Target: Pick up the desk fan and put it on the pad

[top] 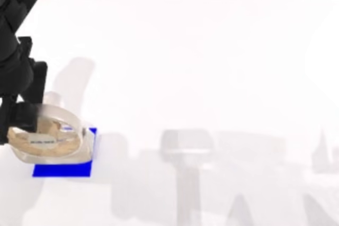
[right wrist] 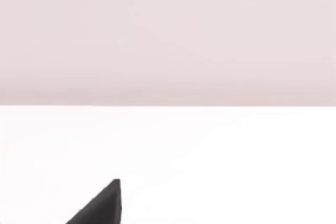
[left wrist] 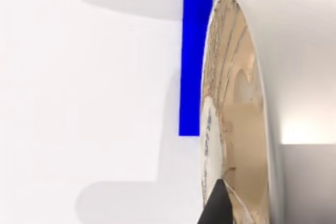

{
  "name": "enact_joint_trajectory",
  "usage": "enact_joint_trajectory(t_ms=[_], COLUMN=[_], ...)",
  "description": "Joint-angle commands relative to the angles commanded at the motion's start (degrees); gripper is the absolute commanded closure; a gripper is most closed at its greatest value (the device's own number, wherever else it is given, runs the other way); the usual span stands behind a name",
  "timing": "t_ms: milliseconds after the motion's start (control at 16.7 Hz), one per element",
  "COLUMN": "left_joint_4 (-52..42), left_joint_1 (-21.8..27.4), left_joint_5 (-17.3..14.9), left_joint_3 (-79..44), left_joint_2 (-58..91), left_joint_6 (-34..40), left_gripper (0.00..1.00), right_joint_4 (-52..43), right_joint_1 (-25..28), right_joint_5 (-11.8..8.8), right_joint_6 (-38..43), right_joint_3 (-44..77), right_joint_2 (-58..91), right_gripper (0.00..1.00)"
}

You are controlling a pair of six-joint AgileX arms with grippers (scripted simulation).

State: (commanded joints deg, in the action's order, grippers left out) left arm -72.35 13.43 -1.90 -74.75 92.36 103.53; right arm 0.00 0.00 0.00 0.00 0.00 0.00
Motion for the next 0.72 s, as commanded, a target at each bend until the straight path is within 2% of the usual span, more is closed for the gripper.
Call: enact_joint_trajectory(t_ms=[360, 720], left_joint_4=[2.2, 2.2], left_joint_1=[0.0, 0.0], left_joint_5=[0.0, 0.0], left_joint_3=[2.1, 2.1], left_joint_2=[0.3, 0.3], left_joint_6=[0.0, 0.0], left_gripper=[1.0, 0.55], right_joint_4=[0.0, 0.0], right_joint_1=[0.0, 0.0], right_joint_5=[0.0, 0.0], right_joint_6=[0.0, 0.0], right_joint_3=[0.0, 0.0], right_joint_2=[0.0, 0.0], right_gripper=[0.0, 0.0])
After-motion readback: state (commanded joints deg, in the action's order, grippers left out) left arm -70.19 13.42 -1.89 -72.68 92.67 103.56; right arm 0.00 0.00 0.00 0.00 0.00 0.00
